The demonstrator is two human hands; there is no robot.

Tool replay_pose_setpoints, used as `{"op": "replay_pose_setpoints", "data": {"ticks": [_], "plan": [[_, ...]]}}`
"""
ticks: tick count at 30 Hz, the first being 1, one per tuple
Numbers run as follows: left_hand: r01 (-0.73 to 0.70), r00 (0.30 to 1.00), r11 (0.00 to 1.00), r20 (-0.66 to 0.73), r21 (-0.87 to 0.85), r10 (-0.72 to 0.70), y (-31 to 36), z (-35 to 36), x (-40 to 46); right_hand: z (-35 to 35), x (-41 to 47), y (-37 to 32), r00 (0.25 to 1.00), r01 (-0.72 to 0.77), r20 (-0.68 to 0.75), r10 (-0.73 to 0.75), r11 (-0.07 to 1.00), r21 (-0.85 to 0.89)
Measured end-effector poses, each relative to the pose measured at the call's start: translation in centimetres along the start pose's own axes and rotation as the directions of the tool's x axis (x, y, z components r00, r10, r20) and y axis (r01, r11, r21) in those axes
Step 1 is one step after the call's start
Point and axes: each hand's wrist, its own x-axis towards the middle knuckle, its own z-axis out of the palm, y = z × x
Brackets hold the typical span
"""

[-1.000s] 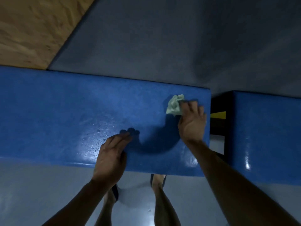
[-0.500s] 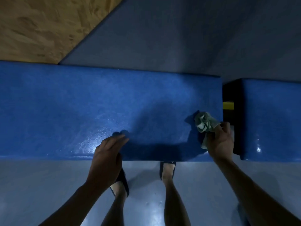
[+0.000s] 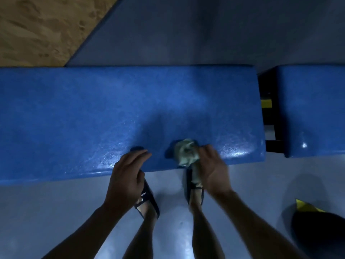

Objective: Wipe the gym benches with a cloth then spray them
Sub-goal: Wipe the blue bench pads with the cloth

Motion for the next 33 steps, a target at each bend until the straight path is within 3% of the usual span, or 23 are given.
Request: {"op": "replay_pose_setpoints", "data": {"ticks": [2, 4, 7, 9, 13, 15, 17, 19, 22, 25, 27, 29, 33], "plan": [[0.003, 1.000, 1.000, -0.018, -0.004, -0.003, 0.1, 0.3, 0.0, -2.2, -0.1, 4.7, 0.979, -0.169, -0.109, 0.170, 0.985, 0.023], [0.021, 0.999, 1.000, -0.034, -0.010, -0.021, 0.2, 0.6, 0.2, -3.4, -0.3, 7.6, 0.913, -0.357, -0.195, 0.359, 0.933, 0.048], [0.035, 0.997, 0.999, -0.065, -0.026, -0.037, 0.3, 0.7, 0.4, -1.3, 0.1, 5.6, 0.814, -0.500, -0.258, 0.521, 0.853, 0.148], [0.039, 0.996, 0.999, -0.082, -0.024, -0.041, 0.2, 0.9, 0.5, 1.5, 0.2, 0.4, 0.833, -0.474, -0.236, 0.501, 0.865, 0.166], [0.101, 0.988, 0.995, -0.113, -0.019, -0.102, 0.3, 0.8, 1.2, 5.3, -0.8, -10.6, 0.992, -0.091, -0.073, 0.103, 0.985, 0.150], [0.122, 0.985, 0.993, -0.124, -0.009, -0.122, 0.4, 0.5, 1.4, 5.2, -0.7, -12.0, 0.997, 0.067, 0.036, -0.073, 0.988, 0.139], [0.107, 0.985, 0.994, -0.133, -0.014, -0.108, 0.2, 0.0, 1.4, 4.2, -0.2, -9.6, 0.985, 0.137, 0.093, -0.148, 0.984, 0.116], [0.102, 0.984, 0.995, -0.145, -0.021, -0.104, 0.0, -0.3, 1.4, 2.8, 0.2, -4.8, 0.984, 0.129, 0.123, -0.131, 0.991, 0.029], [0.137, 0.978, 0.990, -0.153, -0.025, -0.140, -0.3, -0.4, 1.5, -0.9, 0.0, 3.5, 0.989, -0.143, -0.028, 0.143, 0.990, 0.001], [0.142, 0.977, 0.989, -0.158, -0.042, -0.147, -0.4, -0.5, 1.4, -3.1, -0.6, 7.6, 0.873, -0.428, -0.220, 0.435, 0.900, 0.084], [0.116, 0.981, 0.992, -0.150, -0.044, -0.122, -0.7, -0.4, 1.3, -2.0, -0.8, 6.2, 0.785, -0.532, -0.265, 0.560, 0.829, 0.172], [0.106, 0.983, 0.993, -0.147, -0.041, -0.111, -1.0, -0.4, 1.3, 0.8, -1.2, 1.8, 0.785, -0.535, -0.229, 0.575, 0.817, 0.215], [0.135, 0.981, 0.990, -0.138, -0.036, -0.139, -0.9, -0.4, 1.3, 4.5, -2.5, -8.5, 0.938, -0.320, -0.061, 0.342, 0.919, 0.229]]}}
